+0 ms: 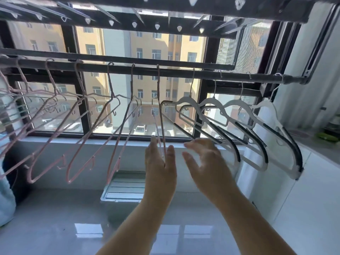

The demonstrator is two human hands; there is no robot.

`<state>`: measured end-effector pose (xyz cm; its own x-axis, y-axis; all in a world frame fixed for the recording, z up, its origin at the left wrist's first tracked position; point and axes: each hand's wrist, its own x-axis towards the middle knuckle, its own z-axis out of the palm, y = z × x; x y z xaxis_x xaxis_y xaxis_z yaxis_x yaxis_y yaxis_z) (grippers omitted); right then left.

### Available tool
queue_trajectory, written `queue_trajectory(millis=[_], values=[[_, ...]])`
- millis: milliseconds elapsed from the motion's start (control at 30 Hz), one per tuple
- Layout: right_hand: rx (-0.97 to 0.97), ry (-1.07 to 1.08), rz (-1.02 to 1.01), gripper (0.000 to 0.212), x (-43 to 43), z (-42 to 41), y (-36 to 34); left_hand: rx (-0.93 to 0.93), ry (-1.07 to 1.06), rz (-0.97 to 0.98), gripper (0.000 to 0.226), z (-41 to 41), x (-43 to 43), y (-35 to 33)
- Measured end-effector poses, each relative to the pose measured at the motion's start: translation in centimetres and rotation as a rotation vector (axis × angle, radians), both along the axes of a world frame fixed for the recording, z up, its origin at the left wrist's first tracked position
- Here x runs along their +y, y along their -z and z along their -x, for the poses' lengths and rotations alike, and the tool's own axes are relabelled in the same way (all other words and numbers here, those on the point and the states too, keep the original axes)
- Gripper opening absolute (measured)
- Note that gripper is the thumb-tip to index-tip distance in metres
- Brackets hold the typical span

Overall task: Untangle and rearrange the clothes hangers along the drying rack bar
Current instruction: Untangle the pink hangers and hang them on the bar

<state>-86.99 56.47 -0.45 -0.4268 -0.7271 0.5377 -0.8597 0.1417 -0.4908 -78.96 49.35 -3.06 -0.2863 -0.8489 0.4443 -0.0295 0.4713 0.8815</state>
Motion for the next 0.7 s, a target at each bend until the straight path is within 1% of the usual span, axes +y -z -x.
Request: queue_trajectory(millis=[33, 67, 100, 133, 167, 200, 267, 333, 400, 500, 567, 700], values=[[0.093, 0.05, 0.098, 0.029, 0.9, 0.8, -1.0, 0.018, -0.064, 0.13, 0.056, -0.2, 0.8, -0.3], [0.138, 0.088, 0.168, 0.028, 1.8, 1.7, -2.0, 0.052, -0.094, 0.265, 0.058, -0.2, 1.7, -0.5], [0.138, 0.119, 0.19, 0.028, 2.5, 2.7, -2.8, 0.081, -0.082, 0.367, 0.058, 0.0, 2.6, -0.8], [0.106, 0.133, 0.164, 0.03, 3.0, 3.8, -3.5, 0.093, -0.031, 0.423, 0.057, 0.4, 3.6, -1.0], [0.046, 0.142, 0.096, 0.033, 3.4, 4.9, -4.0, 0.082, 0.048, 0.428, 0.056, 0.9, 4.6, -1.2], [-0.037, 0.143, 0.01, 0.036, 3.5, 6.0, -4.1, 0.049, 0.135, 0.388, 0.057, 1.5, 5.4, -1.1], [-0.197, 0.124, -0.134, 0.038, 3.4, 7.3, -3.7, -0.093, 0.28, 0.254, 0.062, 3.1, 6.4, -0.5], [-0.368, 0.057, -0.159, 0.032, 3.1, 7.7, -2.9, -0.24, 0.319, 0.149, 0.069, 4.6, 6.4, 0.4], [-0.55, -0.063, -0.11, 0.024, 2.7, 7.2, -2.2, -0.251, 0.312, 0.129, 0.068, 5.3, 6.0, 1.2], [-0.704, -0.172, -0.022, 0.021, 2.1, 5.3, -1.6, -0.195, 0.288, 0.162, 0.066, 5.5, 5.8, 2.4], [-0.739, -0.187, 0.012, 0.021, 1.4, 4.2, -1.1, -0.158, 0.23, 0.153, 0.065, 5.1, 5.6, 3.0], [-0.779, -0.209, 0.039, 0.021, 0.1, 2.2, -0.9, -0.138, 0.094, 0.203, 0.063, 3.8, 5.3, 3.7]])
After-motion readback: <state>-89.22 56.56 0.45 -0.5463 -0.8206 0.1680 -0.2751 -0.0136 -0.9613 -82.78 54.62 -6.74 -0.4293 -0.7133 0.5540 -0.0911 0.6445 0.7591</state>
